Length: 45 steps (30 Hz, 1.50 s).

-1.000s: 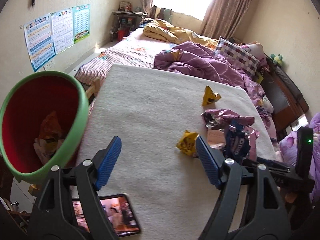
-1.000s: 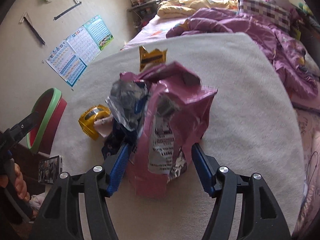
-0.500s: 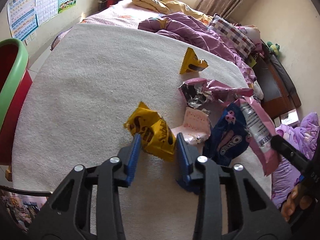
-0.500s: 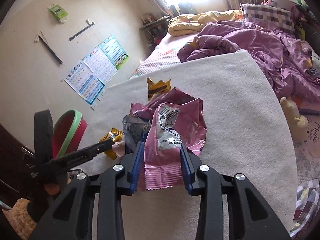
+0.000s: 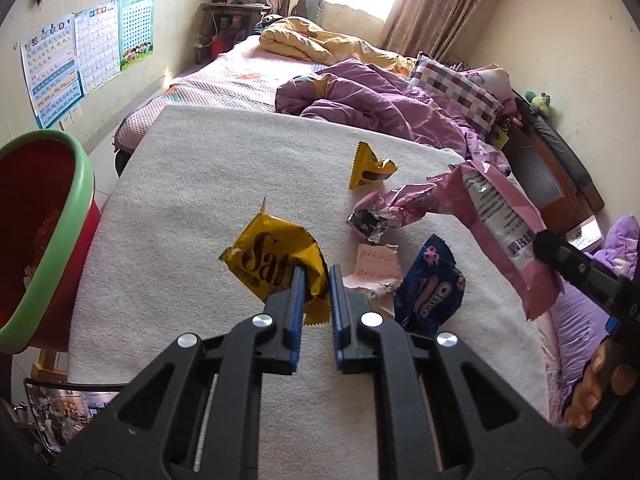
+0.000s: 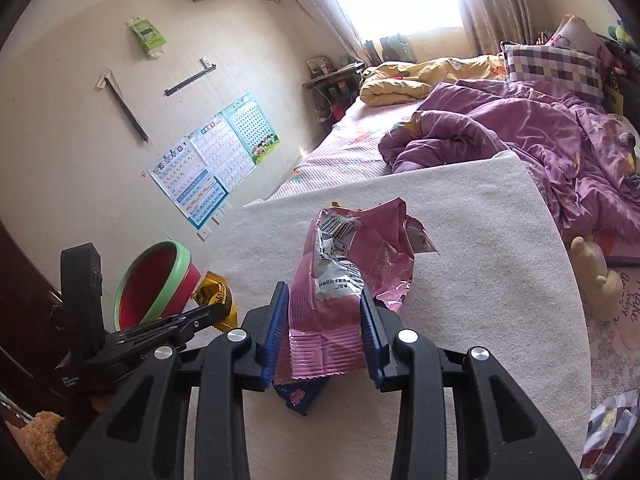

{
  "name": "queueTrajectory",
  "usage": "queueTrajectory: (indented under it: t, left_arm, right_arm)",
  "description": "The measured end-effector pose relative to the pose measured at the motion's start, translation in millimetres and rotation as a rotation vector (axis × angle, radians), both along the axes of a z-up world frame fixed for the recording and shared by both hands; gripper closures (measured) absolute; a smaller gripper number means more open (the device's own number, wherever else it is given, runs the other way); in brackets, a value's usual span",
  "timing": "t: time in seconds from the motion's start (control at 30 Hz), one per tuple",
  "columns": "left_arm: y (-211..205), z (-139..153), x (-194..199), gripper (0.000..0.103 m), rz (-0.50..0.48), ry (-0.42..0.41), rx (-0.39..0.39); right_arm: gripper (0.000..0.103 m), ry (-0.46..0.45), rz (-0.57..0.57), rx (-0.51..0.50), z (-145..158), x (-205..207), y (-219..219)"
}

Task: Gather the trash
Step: 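Carry the yellow wrapper and pink bag over the red bin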

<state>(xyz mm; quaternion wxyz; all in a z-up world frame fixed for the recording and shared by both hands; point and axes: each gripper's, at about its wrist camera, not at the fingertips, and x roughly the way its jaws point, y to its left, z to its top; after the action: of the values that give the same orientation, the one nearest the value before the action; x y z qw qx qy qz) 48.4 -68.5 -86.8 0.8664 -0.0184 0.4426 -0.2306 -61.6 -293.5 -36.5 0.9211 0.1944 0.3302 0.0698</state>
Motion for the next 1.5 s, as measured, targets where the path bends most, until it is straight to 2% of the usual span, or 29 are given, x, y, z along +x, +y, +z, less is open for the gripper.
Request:
queueTrajectory:
  t: [0.17,0.5,0.97,1.5]
  left_arm:
    - [2,10,-9,0.092,-0.015,-0.057,0.02]
    - [18,23,-15,0.092,-0.017,-0.117,0.032]
    - [61,32,-6,0.092,0.043,-0.144,0.053]
    - [117,42,5,0.091,0.09,-0.173,0.055]
  right_arm:
    - [0.069,-0.021,0.014,-0.013,8,3,11]
    - [0.069,-0.042,0.015,-0.028,14,6,30]
    - [0.069,-0.032,0.022,-0.035,10,12,51]
    - [0.069,-0.035,0.076,-0.04,13,31,103]
